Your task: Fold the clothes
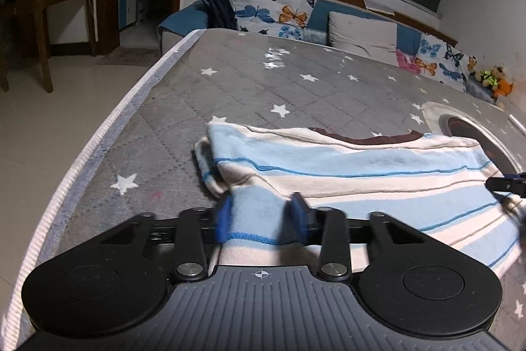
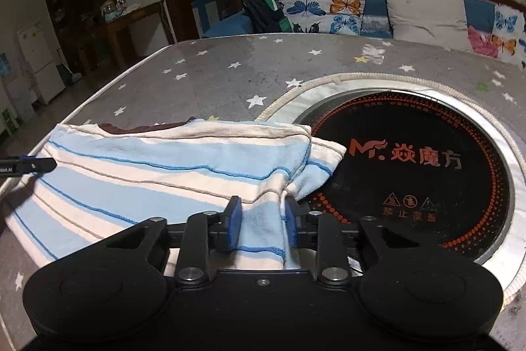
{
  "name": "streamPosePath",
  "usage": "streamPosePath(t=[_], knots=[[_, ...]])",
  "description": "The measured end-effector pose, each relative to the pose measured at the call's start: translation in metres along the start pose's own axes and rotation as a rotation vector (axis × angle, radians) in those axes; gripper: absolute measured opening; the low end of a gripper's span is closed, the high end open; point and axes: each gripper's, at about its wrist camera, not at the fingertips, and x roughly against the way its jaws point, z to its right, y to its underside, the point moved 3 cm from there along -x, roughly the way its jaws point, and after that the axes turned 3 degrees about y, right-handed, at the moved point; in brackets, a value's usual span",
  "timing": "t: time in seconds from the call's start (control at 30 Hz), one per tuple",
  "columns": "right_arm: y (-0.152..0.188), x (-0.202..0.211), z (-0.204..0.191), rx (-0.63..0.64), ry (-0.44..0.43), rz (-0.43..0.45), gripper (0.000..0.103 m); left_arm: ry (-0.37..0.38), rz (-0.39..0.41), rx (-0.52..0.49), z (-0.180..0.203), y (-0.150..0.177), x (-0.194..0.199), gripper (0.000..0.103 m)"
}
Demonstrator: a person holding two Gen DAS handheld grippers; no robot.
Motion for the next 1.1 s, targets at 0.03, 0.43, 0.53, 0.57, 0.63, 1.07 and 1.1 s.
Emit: streamPosePath(t=[0.03, 0.43, 0.53, 0.57, 0.63, 1.07, 1.1], knots=[[-0.002, 0.003, -0.002, 0.006, 0.000, 0.008, 0.016, 0.018, 0.008, 0.027, -0.002, -0.001, 0.003, 0.018], [-0.033, 0.033, -0.021, 0.086, -0.004, 0.111, 0.013, 0.087, 0.156, -0.041, 0.028, -0.037, 0.043, 0.013], [-0.053, 0.034, -0.026, 0.111, 0.007, 0.142, 0.013, 0.084, 0.187, -0.061, 0.035, -0.055, 0.042, 0.013], [-0.060, 0.033, -0.027, 0.117, 0.009, 0.149, 0.013, 0.082, 0.200, -0.069, 0.037, -0.062, 0.041, 0.013], [-0.077, 0.028, -0.027, 0.123, 0.025, 0.166, 0.013, 0.068, 0.233, -0.088, 0.041, -0.085, 0.036, 0.013], [-0.112, -0.039, -0.003, 0.098, 0.112, 0.143, 0.014, -0.090, 0.218, -0.128, 0.030, -0.157, -0.066, 0.014], [-0.110, -0.045, 0.000, 0.096, 0.119, 0.133, 0.014, -0.109, 0.190, -0.129, 0.027, -0.154, -0.081, 0.014]])
